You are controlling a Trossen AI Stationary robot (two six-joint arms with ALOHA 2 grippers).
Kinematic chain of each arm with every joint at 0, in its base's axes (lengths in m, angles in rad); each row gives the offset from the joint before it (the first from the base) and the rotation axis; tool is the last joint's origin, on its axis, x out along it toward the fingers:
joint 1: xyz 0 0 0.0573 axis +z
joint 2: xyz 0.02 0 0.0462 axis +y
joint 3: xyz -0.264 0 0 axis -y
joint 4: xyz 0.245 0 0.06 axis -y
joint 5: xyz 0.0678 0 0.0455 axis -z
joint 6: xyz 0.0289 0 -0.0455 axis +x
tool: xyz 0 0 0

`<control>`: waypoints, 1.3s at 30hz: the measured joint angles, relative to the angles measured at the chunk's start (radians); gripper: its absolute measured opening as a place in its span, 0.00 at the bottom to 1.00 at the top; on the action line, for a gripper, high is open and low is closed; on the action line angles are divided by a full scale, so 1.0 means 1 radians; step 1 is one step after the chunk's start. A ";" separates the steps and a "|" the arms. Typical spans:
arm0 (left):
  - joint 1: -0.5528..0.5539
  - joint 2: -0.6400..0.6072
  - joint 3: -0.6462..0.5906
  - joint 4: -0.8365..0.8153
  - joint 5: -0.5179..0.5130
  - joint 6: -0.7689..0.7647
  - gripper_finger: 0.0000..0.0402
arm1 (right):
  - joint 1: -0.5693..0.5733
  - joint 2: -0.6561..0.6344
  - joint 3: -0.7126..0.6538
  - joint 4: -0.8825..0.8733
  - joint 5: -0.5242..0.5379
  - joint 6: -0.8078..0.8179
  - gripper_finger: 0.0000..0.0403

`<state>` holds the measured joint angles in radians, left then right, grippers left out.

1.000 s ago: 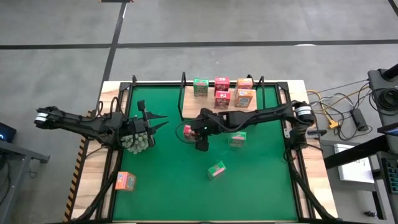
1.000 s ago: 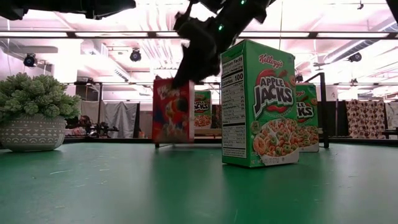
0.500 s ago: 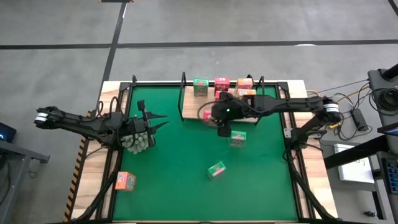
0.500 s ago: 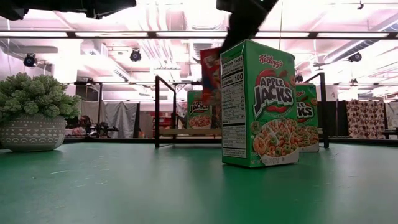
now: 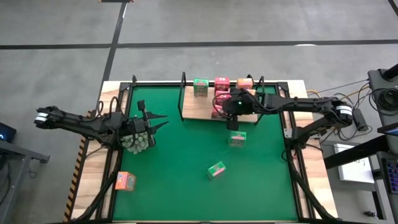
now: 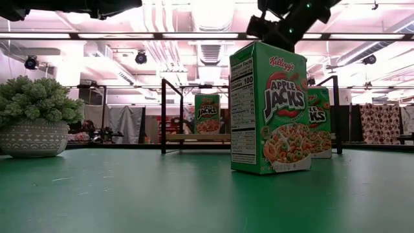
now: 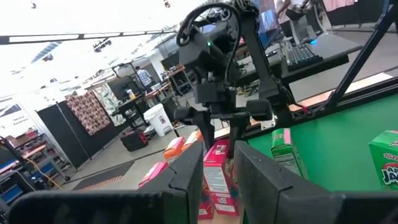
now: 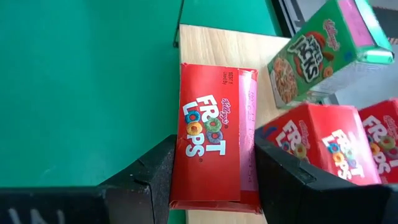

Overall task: Stack cereal on shelf
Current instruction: Put the red cereal box on the shelf aligned with the other red cereal boxes

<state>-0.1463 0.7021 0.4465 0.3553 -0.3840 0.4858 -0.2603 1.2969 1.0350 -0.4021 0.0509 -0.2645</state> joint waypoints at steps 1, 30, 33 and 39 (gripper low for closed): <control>0.000 0.000 0.000 0.000 0.000 0.000 0.19 | -0.003 -0.002 -0.011 0.013 0.001 -0.007 0.43; 0.000 0.000 0.000 0.003 0.000 0.003 0.19 | -0.042 0.040 -0.028 0.028 0.003 -0.010 0.45; 0.000 0.000 0.000 0.003 0.000 0.003 0.19 | -0.046 0.042 -0.029 0.020 0.003 0.003 0.48; 0.000 0.000 0.000 0.003 0.000 0.003 0.19 | -0.057 0.042 -0.030 0.019 0.005 0.007 0.56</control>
<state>-0.1460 0.7021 0.4465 0.3586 -0.3836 0.4892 -0.3177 1.3392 1.0050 -0.3833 0.0563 -0.2573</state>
